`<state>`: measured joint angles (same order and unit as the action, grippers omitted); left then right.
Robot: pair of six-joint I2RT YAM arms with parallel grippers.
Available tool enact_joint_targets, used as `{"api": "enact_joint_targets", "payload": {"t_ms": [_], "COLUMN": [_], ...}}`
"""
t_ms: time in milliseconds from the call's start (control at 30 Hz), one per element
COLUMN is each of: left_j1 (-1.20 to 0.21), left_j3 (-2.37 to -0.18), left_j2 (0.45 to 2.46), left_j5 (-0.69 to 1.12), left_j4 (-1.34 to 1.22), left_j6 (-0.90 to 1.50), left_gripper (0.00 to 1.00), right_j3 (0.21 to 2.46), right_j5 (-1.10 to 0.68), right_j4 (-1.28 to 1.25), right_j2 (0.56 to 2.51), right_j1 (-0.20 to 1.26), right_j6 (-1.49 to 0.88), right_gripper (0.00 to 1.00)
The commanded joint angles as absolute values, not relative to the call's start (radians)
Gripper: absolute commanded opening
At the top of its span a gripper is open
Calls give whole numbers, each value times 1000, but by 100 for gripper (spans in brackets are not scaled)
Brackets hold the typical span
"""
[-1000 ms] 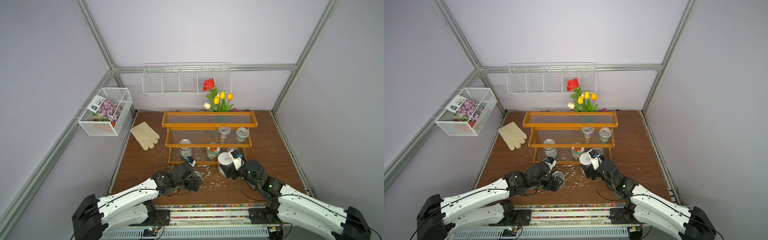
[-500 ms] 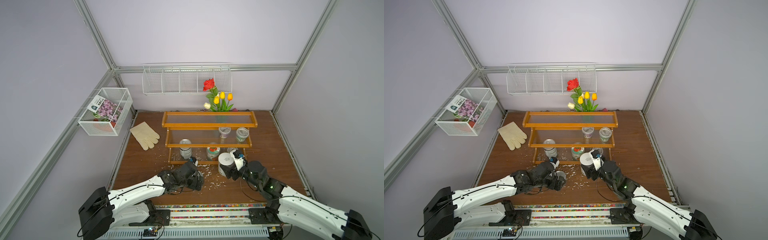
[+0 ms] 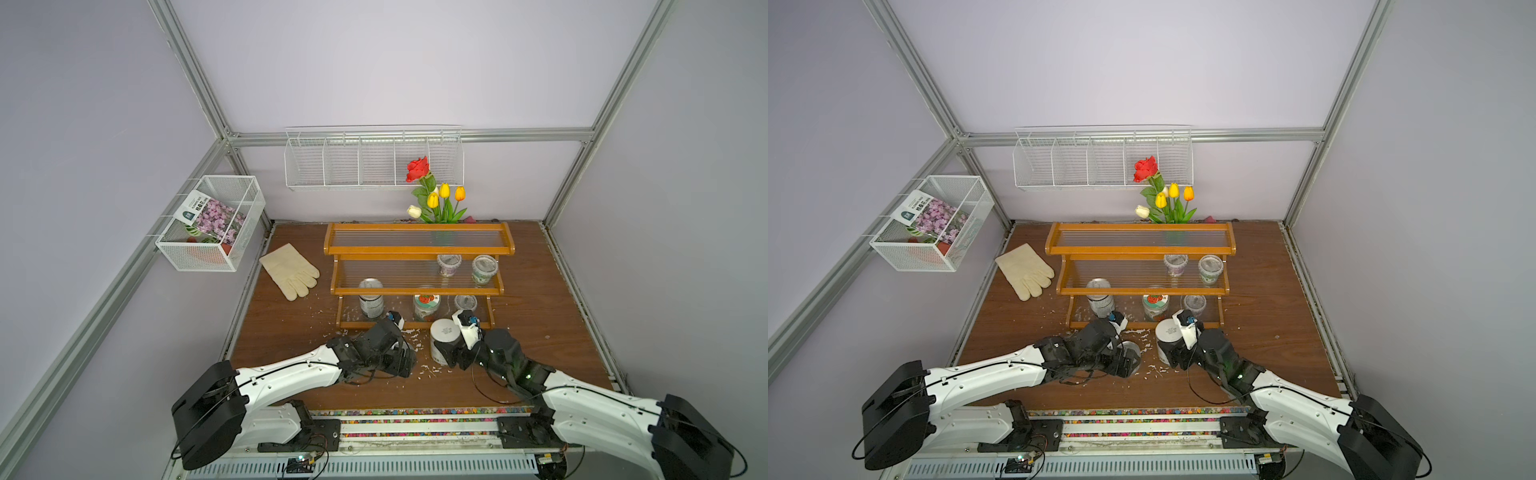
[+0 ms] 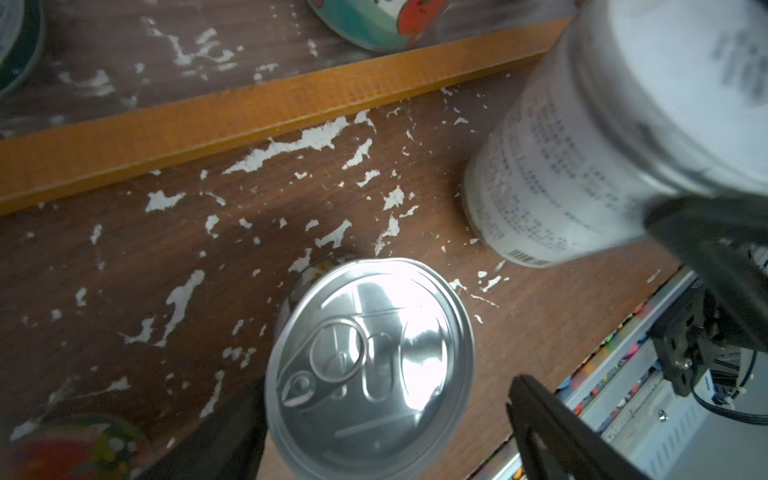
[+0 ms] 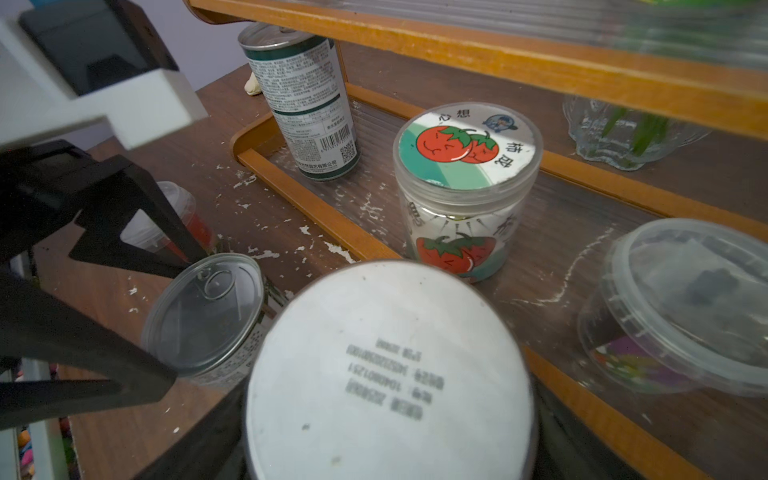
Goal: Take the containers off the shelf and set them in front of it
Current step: Adjust the container at the center of the board, then place the container at the center of the board.
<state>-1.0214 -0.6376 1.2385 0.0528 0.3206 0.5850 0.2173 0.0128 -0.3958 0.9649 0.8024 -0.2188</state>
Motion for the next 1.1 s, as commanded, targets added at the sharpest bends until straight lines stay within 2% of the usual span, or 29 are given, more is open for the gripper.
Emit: {"api": "enact_joint_targets", "payload": {"t_ms": [0,133,400,867,1067], "left_j1": [-1025,-1024,-1022,-925,-901], "left_j3": [-686,-718,-770,-773,-779], "left_j2": [1249,1262,1234,1132,1107], "left_j5": [58,18,-58,-40,-32], "left_j4": [294,368,451,490,512], "left_j6": [570,558,511,428,400], "left_gripper": [94,94,96,96,97], "right_j3": [189,173,150,139,152], "right_j5": [-36,-64,-25,91,137], "right_j4": [-549,-554,-460,-307,-260], "right_j2": [982,992,965,860,827], "right_j1": [799,802,839,900,904], "right_j6": [-240,-230,-168,-106,-97], "right_gripper": [65,66,77,96,99]}}
